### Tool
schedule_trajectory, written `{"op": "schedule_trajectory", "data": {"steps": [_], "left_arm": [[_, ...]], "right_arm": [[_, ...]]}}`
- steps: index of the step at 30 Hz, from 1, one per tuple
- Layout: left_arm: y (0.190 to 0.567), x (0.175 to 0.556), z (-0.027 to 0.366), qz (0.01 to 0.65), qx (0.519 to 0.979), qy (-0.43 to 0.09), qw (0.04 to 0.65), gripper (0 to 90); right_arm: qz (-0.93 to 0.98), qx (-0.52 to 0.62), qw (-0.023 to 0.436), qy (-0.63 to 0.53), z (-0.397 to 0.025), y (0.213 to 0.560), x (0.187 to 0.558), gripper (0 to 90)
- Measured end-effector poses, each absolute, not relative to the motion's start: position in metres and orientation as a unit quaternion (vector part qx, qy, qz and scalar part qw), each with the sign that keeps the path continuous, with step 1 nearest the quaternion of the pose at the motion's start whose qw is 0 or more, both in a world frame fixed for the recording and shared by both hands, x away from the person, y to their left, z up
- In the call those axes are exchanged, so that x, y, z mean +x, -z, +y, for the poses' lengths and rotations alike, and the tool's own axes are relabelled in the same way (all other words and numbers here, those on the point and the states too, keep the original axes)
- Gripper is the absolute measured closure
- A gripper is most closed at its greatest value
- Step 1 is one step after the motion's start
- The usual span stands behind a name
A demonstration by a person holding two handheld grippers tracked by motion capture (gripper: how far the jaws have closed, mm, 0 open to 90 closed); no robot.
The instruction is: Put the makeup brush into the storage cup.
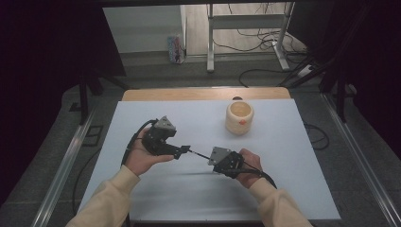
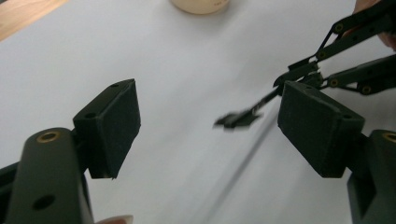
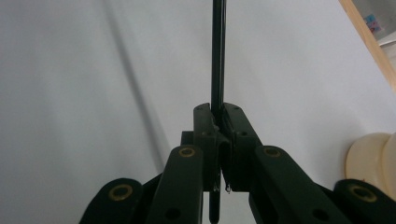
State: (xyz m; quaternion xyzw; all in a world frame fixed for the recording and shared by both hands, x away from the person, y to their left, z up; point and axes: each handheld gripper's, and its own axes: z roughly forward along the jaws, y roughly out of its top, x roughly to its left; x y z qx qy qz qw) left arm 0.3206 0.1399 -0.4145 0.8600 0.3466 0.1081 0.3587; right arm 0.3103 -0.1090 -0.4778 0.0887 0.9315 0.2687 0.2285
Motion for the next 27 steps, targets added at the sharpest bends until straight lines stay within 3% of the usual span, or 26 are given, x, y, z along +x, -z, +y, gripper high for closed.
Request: {"op": "schedule_trajectory", "data": {"steps": [15, 27], "left_arm": [[0.458, 0.282, 0.184, 0.396, 0.832, -0.115, 0.371, 21.7], [0.475, 0.273, 0.202, 0.419, 0.825, -0.102, 0.366, 22.1]], "right_arm": [[0.924, 0.139, 0.188, -0.303, -0.121, 0.474, 0.318, 85.6], [0.915, 0.168, 0.156, -0.332, -0.126, 0.471, 0.322, 85.6]]}}
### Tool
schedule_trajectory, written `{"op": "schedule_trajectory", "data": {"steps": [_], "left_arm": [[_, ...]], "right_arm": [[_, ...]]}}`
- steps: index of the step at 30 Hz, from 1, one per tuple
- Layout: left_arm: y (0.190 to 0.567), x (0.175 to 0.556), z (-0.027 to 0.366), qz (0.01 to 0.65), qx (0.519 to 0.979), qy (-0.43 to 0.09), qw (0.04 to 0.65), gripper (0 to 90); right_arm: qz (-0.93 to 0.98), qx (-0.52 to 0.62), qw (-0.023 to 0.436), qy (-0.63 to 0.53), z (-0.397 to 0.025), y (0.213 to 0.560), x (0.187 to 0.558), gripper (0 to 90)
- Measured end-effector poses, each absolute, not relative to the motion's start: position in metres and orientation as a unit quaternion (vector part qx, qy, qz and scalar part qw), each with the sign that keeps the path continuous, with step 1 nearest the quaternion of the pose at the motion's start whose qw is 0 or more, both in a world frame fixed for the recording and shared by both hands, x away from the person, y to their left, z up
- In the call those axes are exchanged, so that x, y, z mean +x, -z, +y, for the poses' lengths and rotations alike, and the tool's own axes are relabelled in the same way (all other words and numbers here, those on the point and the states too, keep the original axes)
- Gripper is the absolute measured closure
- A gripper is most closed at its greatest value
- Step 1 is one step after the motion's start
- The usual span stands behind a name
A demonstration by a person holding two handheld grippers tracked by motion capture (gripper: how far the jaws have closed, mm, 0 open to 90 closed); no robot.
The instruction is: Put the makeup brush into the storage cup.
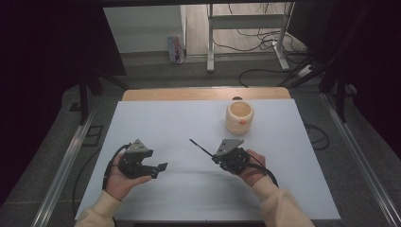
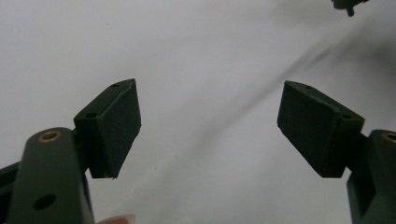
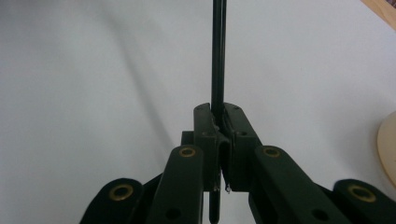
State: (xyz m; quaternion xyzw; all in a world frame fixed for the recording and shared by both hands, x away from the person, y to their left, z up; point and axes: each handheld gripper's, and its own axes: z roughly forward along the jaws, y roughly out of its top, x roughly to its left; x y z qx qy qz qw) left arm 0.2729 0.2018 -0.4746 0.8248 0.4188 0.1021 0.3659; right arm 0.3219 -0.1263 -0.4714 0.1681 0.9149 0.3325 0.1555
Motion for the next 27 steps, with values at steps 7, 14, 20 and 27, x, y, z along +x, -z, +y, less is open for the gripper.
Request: {"op": "schedule_trajectory", "data": {"steps": [7, 14, 20, 27], "left_arm": [[0.479, 0.269, 0.201, 0.414, 0.829, -0.105, 0.361, 22.0], [0.481, 0.263, 0.206, 0.416, 0.830, -0.116, 0.352, 22.1], [0.485, 0.258, 0.215, 0.429, 0.826, -0.122, 0.345, 22.1], [0.491, 0.253, 0.218, 0.437, 0.824, -0.124, 0.338, 22.1]], "right_arm": [[0.909, 0.188, 0.142, -0.343, -0.132, 0.470, 0.323, 85.6], [0.906, 0.197, 0.135, -0.351, -0.136, 0.471, 0.324, 85.6], [0.902, 0.205, 0.130, -0.358, -0.138, 0.471, 0.324, 85.6], [0.900, 0.210, 0.123, -0.363, -0.138, 0.472, 0.324, 85.6]]}}
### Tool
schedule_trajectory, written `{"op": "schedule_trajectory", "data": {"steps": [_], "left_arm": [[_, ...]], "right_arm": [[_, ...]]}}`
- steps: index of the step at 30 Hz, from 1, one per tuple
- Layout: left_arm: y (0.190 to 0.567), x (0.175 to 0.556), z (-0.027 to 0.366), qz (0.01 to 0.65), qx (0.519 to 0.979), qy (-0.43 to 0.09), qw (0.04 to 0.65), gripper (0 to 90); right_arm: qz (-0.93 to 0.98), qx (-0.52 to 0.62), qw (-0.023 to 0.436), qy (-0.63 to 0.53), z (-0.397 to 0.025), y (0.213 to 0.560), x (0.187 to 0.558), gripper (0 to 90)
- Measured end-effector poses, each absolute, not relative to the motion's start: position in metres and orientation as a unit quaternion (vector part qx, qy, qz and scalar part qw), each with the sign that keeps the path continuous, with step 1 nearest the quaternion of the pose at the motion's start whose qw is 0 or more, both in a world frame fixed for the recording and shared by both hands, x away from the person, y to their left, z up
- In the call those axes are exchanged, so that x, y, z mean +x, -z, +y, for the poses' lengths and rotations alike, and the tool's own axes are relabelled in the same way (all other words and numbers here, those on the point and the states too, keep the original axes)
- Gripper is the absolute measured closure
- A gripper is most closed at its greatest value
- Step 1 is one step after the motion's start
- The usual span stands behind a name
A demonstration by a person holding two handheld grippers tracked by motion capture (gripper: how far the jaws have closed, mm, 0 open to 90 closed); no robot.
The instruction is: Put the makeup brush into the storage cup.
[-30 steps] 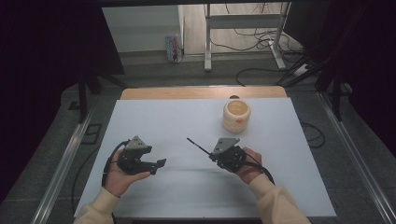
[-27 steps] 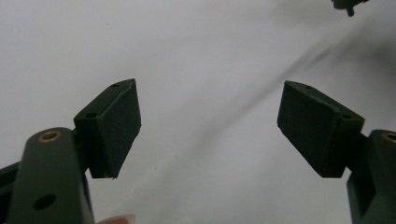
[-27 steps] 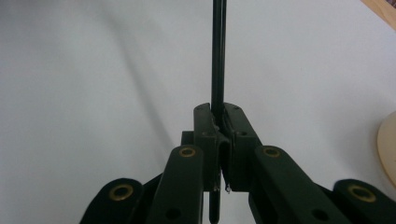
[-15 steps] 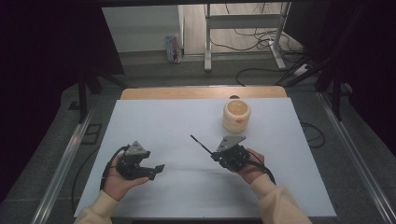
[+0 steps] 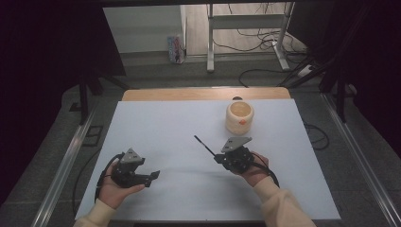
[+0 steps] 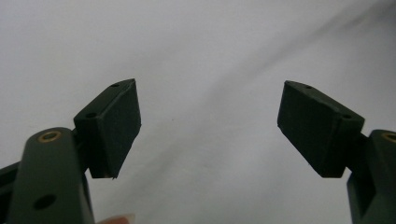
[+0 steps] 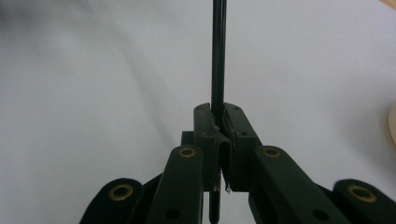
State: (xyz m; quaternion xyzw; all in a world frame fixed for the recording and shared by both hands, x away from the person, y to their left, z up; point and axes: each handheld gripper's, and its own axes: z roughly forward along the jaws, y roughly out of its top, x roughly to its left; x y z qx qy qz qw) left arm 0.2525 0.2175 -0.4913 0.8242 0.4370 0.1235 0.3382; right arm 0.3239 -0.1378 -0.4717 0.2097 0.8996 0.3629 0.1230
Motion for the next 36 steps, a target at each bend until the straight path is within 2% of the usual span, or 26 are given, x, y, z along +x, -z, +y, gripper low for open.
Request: {"op": "schedule_trajectory", "data": {"steps": [36], "left_arm": [[0.502, 0.259, 0.226, 0.431, 0.836, -0.140, 0.311, 21.9]], "right_arm": [[0.853, 0.264, 0.102, -0.438, -0.155, 0.453, 0.340, 85.7]]}}
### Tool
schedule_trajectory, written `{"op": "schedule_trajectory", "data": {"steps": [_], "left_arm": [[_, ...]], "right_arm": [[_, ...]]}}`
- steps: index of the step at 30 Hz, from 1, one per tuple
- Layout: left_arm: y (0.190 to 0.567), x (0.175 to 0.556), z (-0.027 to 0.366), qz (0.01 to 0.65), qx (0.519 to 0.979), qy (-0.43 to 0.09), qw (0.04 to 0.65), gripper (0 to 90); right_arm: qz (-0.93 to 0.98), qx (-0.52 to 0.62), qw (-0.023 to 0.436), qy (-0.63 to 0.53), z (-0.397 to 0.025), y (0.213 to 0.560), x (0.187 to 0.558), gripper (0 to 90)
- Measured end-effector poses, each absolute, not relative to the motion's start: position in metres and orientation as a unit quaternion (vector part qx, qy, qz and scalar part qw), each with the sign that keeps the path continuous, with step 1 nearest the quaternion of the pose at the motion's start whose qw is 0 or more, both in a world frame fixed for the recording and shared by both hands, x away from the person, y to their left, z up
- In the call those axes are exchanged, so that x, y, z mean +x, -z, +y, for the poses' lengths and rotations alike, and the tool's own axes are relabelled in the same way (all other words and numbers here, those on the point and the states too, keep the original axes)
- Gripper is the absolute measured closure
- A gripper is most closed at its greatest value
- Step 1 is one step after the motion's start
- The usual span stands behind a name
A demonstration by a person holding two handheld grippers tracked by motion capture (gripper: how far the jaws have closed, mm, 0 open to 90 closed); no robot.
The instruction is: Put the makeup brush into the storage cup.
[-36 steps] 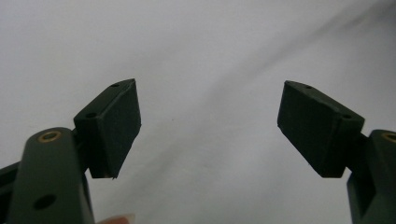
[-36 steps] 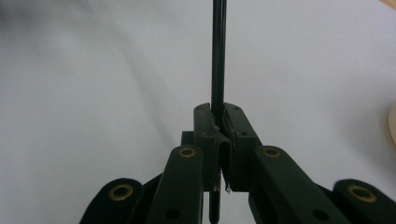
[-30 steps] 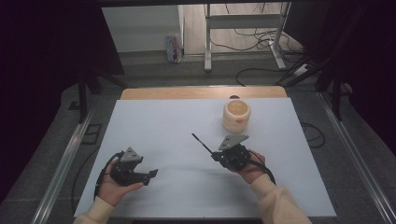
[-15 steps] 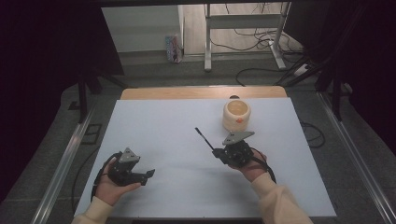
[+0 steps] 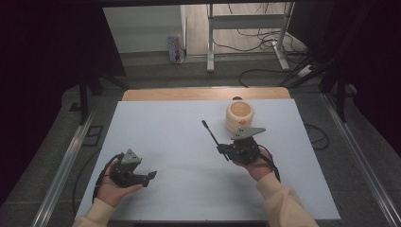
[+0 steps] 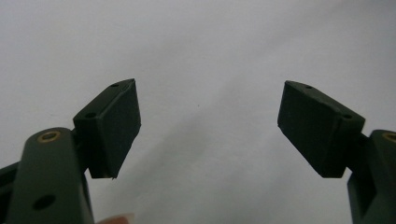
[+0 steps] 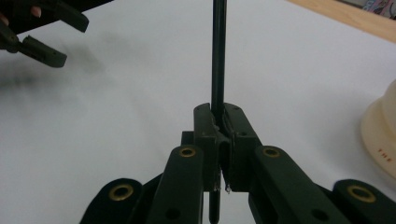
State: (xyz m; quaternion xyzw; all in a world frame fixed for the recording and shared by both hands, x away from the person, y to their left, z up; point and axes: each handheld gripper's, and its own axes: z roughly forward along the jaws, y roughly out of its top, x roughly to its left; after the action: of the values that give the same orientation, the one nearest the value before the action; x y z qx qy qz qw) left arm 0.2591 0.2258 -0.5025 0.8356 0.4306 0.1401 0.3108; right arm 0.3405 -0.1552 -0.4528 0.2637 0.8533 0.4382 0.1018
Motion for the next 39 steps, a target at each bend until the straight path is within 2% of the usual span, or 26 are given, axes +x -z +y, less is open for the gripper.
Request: {"op": "schedule_trajectory", "data": {"steps": [39], "left_arm": [[0.503, 0.258, 0.229, 0.435, 0.834, -0.142, 0.307, 21.9]], "right_arm": [[0.801, 0.299, 0.106, -0.508, -0.169, 0.419, 0.369, 85.9]]}}
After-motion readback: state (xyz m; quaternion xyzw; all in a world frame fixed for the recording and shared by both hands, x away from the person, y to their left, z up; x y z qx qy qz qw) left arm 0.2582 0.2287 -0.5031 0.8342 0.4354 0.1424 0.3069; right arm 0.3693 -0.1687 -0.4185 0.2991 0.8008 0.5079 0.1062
